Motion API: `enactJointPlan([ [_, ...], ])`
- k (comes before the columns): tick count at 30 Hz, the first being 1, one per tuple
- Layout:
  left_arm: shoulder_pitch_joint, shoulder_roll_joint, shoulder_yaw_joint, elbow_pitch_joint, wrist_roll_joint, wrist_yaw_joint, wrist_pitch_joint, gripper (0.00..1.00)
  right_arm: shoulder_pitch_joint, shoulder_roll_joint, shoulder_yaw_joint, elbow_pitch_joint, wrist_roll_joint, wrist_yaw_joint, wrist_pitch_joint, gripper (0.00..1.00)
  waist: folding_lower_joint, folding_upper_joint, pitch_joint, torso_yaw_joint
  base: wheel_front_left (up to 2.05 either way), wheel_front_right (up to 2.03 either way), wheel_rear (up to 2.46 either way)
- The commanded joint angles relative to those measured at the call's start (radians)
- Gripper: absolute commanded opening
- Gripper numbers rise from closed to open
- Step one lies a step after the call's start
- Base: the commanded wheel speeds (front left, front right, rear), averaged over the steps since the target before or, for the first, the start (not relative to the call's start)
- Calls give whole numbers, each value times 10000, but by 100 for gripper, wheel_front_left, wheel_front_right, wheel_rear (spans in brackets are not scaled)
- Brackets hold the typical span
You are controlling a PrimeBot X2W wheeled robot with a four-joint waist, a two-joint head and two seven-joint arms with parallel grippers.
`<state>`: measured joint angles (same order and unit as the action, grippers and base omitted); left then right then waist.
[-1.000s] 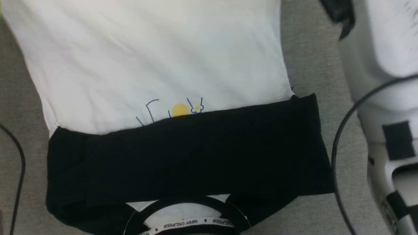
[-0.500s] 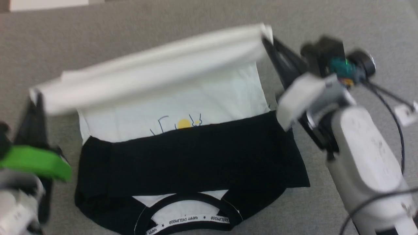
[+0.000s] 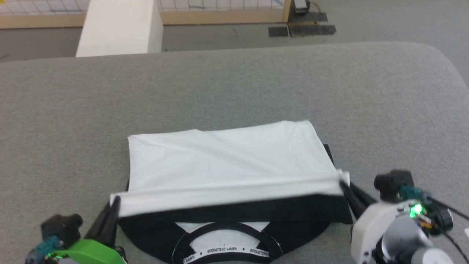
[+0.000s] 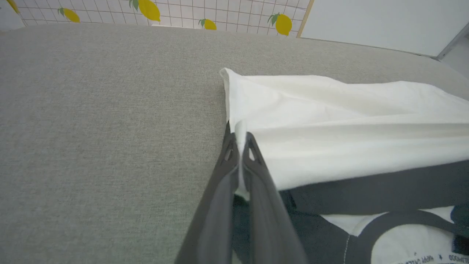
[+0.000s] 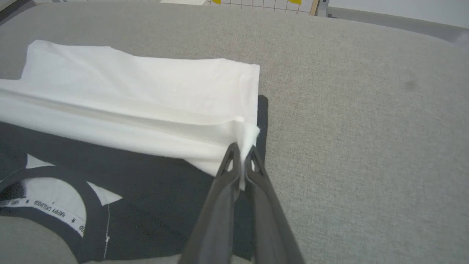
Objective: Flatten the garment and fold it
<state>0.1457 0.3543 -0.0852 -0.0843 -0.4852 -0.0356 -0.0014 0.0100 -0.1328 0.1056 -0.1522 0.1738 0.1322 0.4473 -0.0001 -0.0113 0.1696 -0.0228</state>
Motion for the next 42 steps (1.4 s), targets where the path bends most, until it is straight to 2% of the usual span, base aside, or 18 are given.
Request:
enactJointPlan([
  [1, 196, -47, -58, 138, -57, -50, 2, 0, 338, 102, -126, -85, -137, -15, 136, 0, 1, 113, -298, 260, 0, 0, 0],
  [10, 512, -380, -594, 1160, -123, -224, -165, 0, 1562, 709, -594, 821, -260, -15, 419, 0, 1, 113, -448, 236, 0, 0, 0],
  [11, 528, -421, -676, 1270, -177, -262, -88, 11, 1583, 733, -571, 937, -234, -15, 385, 31, 1, 113, -458, 232, 0, 0, 0],
  [12, 539, -451, -737, 1409, -211, -273, -16, 47, 1600, 757, -543, 1044, -215, -15, 324, 84, 1, 113, -466, 229, 0, 0, 0],
  [13, 544, -473, -765, 1533, -251, -278, 35, 100, 1626, 775, -538, 1122, -164, -15, 314, 100, 1, 113, -478, 227, 0, 0, 0],
  [17, 528, -525, -760, 1808, -251, -188, -58, 100, 1760, 814, -517, 1191, 105, -15, 358, 100, 1, 113, -557, 254, 0, 0, 0],
  [21, 500, -449, -676, 1733, 54, 7, -545, 100, 1860, 821, -676, 763, 484, -15, 52, 100, 1, 113, -668, 312, 0, 0, 0],
  [25, 255, -280, -621, 1496, 705, 251, -1451, 100, 1801, 823, -1064, 129, 1494, -15, -882, 100, 1, 113, -807, 395, 0, 0, 0],
  [31, -339, -257, -397, 1495, 1212, 506, -2322, 100, 1418, 824, -1316, -214, 1841, -15, -1854, 100, 1, 113, -927, 497, 0, 0, 0],
  [36, -1013, -363, -366, 1632, 1507, 572, -2515, 100, 849, 824, -1395, 382, 1823, -15, -2128, 100, 1, 113, -927, 556, 0, 0, 0],
  [42, -1975, -707, -242, 1902, 1825, 709, -2593, 100, -21, 825, -1360, 1989, 1814, -15, -1993, 100, 1, 113, -789, 673, 0, 0, 0],
])
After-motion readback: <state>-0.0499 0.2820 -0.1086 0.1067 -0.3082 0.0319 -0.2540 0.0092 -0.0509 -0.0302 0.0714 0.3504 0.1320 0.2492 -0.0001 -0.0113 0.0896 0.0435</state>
